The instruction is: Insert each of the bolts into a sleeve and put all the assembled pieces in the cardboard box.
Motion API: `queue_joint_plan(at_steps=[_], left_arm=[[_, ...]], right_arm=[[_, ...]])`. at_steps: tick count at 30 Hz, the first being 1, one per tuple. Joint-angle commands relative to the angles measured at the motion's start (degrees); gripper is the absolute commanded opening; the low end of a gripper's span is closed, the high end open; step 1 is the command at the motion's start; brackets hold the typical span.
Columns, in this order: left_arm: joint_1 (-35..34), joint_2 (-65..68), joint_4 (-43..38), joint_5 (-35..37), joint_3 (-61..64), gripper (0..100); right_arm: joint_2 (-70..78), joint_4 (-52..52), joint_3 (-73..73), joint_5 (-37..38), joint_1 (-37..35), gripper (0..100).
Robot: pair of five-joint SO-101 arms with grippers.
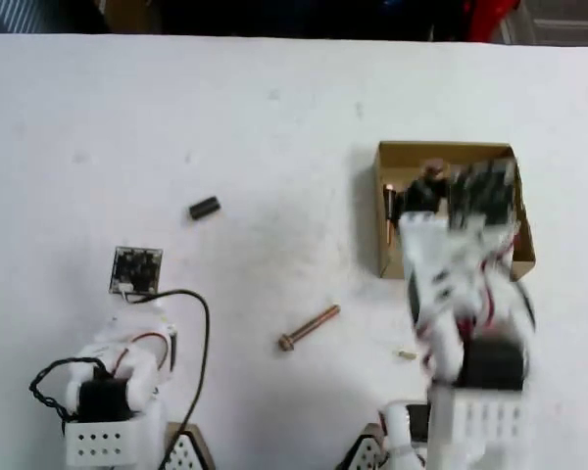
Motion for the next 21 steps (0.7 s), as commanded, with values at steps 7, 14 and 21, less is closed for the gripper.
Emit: queue_joint_plan(at_steps=[7, 14, 21], left_arm=[[0.4, -0.6, 0.4, -0.6, -0.2, 2], [0.4, -0.6, 0.4, -0.6, -0.2, 2], [0.4, -0.6, 0.4, -0.6, -0.2, 2]], right_arm=[[44.3, -8.1, -21.0, 5.1, 8.8, 1.7], [70.5, -7.7, -38.7, 5.3, 10.6, 1.7], [89.9, -7.6, -50.8, 5.3, 10.7, 1.9]])
